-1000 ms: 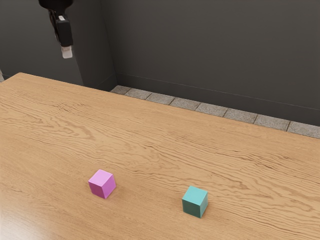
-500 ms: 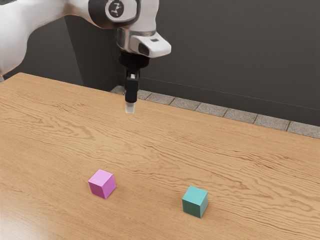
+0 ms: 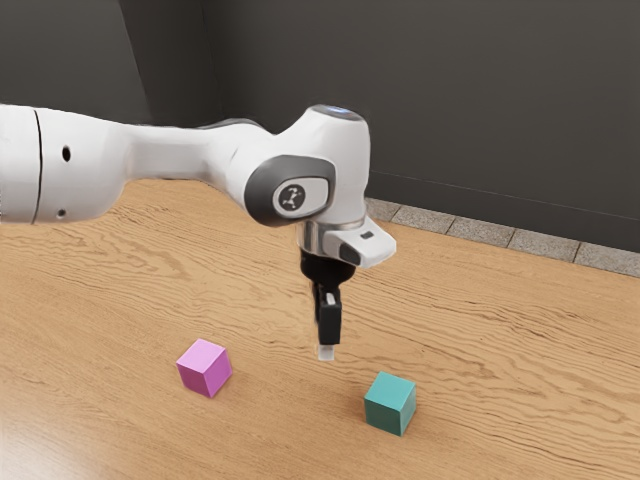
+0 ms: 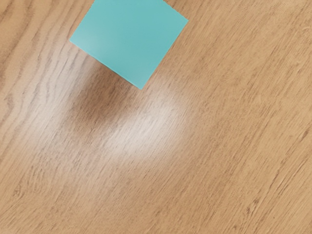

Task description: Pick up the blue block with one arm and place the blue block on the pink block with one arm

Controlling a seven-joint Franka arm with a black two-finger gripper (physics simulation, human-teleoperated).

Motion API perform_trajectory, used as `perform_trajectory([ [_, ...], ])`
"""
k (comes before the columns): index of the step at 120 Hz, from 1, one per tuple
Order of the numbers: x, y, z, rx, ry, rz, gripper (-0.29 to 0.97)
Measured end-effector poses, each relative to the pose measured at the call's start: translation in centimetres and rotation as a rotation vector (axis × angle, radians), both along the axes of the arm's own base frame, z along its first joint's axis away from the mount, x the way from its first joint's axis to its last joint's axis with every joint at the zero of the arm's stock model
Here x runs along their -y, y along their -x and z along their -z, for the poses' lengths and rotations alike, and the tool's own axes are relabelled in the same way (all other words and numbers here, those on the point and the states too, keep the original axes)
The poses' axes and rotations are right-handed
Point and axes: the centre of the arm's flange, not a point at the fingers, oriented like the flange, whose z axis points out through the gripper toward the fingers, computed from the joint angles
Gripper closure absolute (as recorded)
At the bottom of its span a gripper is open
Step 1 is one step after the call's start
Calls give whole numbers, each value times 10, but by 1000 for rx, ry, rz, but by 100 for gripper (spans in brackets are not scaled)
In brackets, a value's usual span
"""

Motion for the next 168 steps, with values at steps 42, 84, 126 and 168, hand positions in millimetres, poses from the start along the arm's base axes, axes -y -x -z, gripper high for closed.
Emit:
perform_trajectory([
  [42,31,23,45,56,75,-229,0],
  [84,44,20,79,76,84,-524,0],
  [126,36,-10,107,75,57,-740,0],
  [168,46,-24,136,74,15,-860,0],
])
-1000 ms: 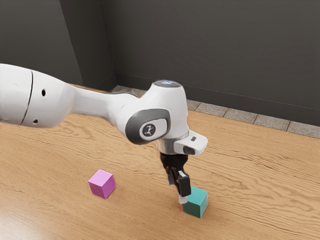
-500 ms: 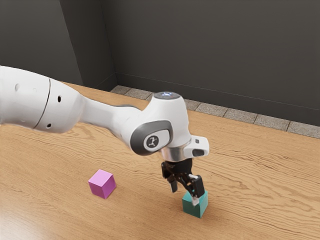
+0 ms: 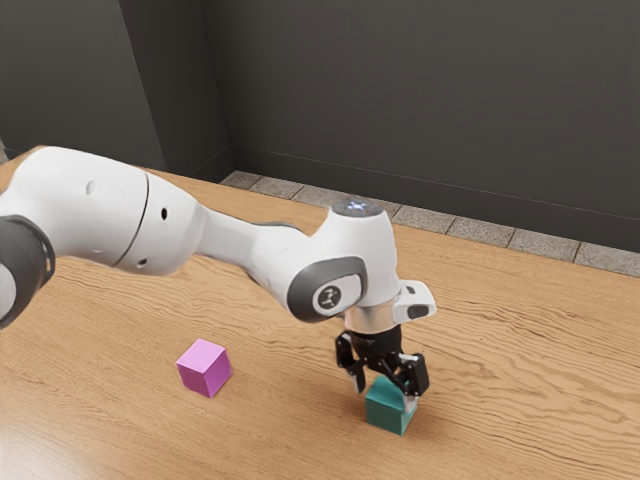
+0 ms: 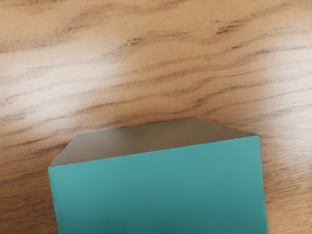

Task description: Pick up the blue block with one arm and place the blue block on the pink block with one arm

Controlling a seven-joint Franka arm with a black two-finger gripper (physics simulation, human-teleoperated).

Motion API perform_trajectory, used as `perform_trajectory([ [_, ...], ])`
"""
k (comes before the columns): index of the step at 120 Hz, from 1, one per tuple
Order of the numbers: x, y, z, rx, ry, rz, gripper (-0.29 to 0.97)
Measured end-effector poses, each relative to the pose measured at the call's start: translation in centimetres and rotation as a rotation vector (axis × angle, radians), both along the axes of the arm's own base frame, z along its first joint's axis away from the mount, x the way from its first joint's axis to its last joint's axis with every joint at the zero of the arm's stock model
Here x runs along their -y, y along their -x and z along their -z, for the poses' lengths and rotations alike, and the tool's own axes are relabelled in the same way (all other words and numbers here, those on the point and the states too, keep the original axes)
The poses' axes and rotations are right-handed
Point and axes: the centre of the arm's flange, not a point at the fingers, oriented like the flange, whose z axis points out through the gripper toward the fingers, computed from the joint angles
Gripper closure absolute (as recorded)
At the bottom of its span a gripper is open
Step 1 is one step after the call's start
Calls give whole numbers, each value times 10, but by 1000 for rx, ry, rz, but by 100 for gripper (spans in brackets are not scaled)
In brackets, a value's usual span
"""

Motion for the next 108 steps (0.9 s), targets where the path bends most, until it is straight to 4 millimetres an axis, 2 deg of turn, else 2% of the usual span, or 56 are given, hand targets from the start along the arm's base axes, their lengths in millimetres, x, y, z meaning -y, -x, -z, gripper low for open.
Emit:
perform_trajectory([
  [29,3,-12,17,-9,-10,-44,2],
  [58,13,-7,15,1,-25,-58,9],
  [85,6,-11,15,9,-45,-81,17],
  [108,8,-9,16,13,-55,-83,25],
])
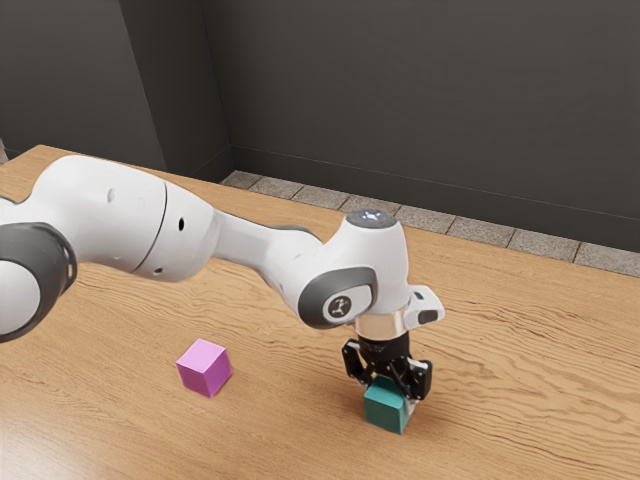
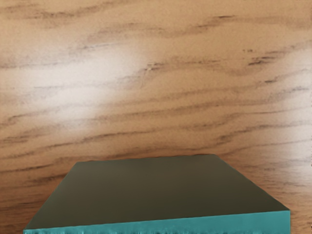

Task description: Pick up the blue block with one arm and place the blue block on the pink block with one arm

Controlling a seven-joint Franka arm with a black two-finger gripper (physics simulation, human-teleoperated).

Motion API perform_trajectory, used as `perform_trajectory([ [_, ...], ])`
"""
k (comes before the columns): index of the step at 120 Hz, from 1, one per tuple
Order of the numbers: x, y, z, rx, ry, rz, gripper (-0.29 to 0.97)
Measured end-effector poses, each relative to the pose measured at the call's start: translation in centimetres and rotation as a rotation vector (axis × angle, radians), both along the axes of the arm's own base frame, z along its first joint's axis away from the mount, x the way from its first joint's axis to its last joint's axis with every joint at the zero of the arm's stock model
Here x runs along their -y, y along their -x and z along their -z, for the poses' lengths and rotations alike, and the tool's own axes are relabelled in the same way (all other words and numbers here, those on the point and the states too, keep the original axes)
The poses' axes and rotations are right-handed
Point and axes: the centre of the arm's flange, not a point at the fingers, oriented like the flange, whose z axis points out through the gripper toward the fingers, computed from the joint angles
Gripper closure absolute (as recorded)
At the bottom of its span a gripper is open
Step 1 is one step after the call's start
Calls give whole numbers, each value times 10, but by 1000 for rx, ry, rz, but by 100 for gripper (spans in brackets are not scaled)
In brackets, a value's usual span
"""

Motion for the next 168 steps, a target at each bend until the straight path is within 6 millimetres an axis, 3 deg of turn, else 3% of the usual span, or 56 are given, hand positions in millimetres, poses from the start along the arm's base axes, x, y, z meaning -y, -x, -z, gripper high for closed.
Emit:
perform_trajectory([
  [22,0,0,-5,11,-10,-3,33],
  [40,-12,12,-32,43,-52,9,38],
  [65,-77,51,-74,52,-98,-12,36],
  [92,-144,44,-102,30,-122,1,33],
  [117,-216,45,-98,-53,-142,40,33],
  [152,-265,47,-91,-105,-115,155,33],
  [168,-278,47,-88,-115,-98,203,33],
])
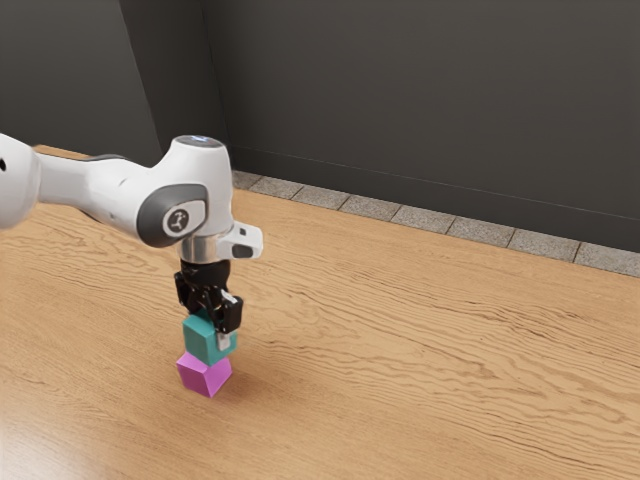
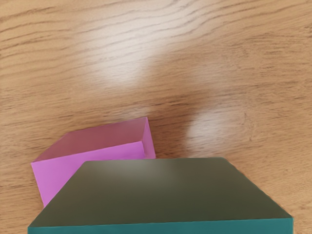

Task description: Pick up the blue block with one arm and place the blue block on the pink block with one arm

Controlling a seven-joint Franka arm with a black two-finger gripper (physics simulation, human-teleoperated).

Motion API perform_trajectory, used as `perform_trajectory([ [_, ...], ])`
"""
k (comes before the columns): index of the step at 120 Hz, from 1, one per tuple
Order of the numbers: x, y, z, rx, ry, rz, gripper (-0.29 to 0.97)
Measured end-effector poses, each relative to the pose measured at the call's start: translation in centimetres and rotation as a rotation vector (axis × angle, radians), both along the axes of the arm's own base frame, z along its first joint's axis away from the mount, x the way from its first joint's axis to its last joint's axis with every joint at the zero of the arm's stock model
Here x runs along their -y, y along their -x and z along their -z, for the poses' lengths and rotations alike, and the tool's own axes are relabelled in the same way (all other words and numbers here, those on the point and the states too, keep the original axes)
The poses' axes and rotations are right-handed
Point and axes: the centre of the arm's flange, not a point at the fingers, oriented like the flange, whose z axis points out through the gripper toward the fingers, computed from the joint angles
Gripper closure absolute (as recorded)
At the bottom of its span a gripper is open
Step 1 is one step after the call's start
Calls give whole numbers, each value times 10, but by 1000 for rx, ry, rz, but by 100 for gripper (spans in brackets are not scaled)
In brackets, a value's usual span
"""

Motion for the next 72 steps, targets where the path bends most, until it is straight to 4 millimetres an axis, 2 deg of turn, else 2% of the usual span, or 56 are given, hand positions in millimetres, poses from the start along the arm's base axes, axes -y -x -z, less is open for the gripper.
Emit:
perform_trajectory([
  [34,-29,2,4,-17,41,21,33],
  [57,-30,4,7,-25,65,-28,32],
  [72,-38,5,11,-32,76,-72,32],
])
